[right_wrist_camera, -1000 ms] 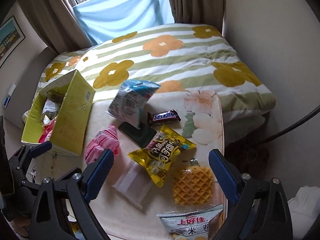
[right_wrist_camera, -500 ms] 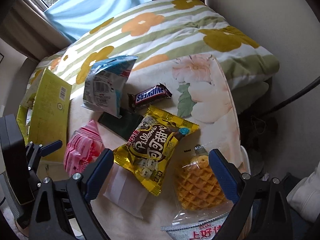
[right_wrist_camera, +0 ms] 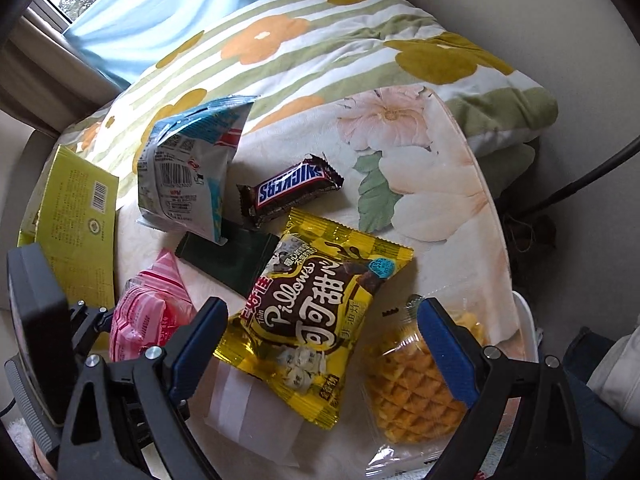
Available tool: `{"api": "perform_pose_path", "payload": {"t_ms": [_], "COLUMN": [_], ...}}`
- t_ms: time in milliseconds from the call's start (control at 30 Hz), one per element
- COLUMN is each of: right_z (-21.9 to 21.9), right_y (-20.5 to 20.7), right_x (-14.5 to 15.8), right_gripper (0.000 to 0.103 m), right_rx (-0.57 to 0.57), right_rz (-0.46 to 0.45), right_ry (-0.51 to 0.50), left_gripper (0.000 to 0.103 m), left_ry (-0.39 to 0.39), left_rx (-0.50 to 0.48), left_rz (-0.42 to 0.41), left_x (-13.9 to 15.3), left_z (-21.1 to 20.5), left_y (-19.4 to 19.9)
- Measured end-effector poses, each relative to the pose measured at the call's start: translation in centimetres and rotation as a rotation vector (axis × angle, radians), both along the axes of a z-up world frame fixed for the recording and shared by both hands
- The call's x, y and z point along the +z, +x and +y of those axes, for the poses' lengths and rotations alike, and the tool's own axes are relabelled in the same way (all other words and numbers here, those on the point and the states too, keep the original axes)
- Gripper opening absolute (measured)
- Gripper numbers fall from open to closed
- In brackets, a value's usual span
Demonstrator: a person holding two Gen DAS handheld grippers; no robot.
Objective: Organize snacks
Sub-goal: 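Grasp the pink wafer packet with the left tool while the right tool grasps the yellow Pillows bag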
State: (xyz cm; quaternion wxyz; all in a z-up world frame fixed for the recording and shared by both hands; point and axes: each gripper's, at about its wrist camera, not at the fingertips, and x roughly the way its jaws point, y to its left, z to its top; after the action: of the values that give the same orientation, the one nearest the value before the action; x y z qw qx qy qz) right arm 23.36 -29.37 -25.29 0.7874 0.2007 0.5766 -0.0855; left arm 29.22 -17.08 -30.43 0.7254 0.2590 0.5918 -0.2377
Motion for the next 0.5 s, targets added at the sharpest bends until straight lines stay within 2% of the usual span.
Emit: {"api": "perform_pose_path", "payload": {"t_ms": [367, 500], "right_z": [0.0, -0.3], "right_y": [1.4, 1.7], "right_x": [-1.0, -1.5], "right_gripper": [0.095, 0.095], "right_rx": [-0.007, -0.032], "right_rz": [0.027, 0.029], "right_ry": [0.011, 0.056], "left_gripper": [0.059, 0.059], "left_ry": [-0.060, -0.078], "left_rx": [0.002, 0.007], "left_rz": [-0.015, -0.020], "left_x": [1.3, 1.8], "left_z": [0.3, 0.3], "left_y": [0.5, 0.4]}}
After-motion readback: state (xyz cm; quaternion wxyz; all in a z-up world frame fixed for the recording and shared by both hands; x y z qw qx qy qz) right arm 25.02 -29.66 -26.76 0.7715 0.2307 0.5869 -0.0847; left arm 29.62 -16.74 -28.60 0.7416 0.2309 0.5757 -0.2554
